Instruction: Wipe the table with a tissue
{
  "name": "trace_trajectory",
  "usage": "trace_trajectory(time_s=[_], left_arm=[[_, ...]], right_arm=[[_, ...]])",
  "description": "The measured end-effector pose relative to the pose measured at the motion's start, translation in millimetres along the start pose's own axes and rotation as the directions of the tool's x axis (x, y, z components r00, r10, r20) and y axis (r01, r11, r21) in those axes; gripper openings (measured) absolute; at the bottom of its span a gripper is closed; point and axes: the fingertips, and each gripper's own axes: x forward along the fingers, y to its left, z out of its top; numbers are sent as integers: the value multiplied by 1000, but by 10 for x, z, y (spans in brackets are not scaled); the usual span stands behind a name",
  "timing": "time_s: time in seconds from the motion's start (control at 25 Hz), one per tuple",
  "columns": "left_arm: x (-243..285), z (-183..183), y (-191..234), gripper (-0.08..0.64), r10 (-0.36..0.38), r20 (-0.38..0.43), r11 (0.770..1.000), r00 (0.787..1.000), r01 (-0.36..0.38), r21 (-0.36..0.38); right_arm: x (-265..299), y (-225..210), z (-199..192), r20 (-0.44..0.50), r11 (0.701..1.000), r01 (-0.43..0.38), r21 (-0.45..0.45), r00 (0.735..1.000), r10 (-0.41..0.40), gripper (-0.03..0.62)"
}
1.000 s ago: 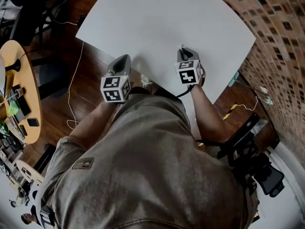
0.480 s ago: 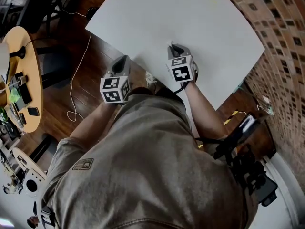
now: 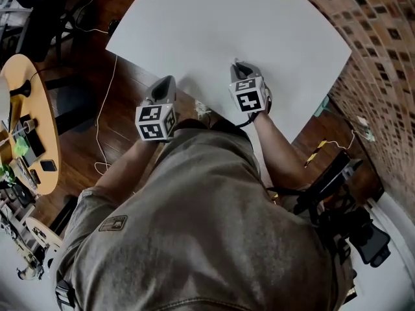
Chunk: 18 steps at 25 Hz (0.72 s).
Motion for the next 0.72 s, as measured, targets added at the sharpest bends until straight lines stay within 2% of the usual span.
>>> trace_trajectory(time_s=[0.2, 0.32, 0.4, 0.52, 0.72], left_arm=[[136, 40, -247, 2, -73, -8, 997, 997, 73, 39], [194, 69, -385, 2, -116, -11, 991, 993, 116, 64], [198, 66, -456, 2, -142, -13, 987, 990, 142, 80], [176, 61, -590, 2, -192, -3, 973, 981, 190, 129], [112, 191, -891, 2, -261, 56, 945, 964, 243, 221]], right_arm=[[-301, -484, -405, -30, 987, 122, 103, 992, -120, 48], [-455, -606, -597, -51, 970, 169, 173, 985, -162, 48], [-560, -578, -576, -6, 962, 164, 218, 986, -167, 48], [-826, -436, -369, 112, 954, 129, 270, 980, -165, 48], [-1321, -201, -129, 271, 953, 119, 278, 942, -196, 46]])
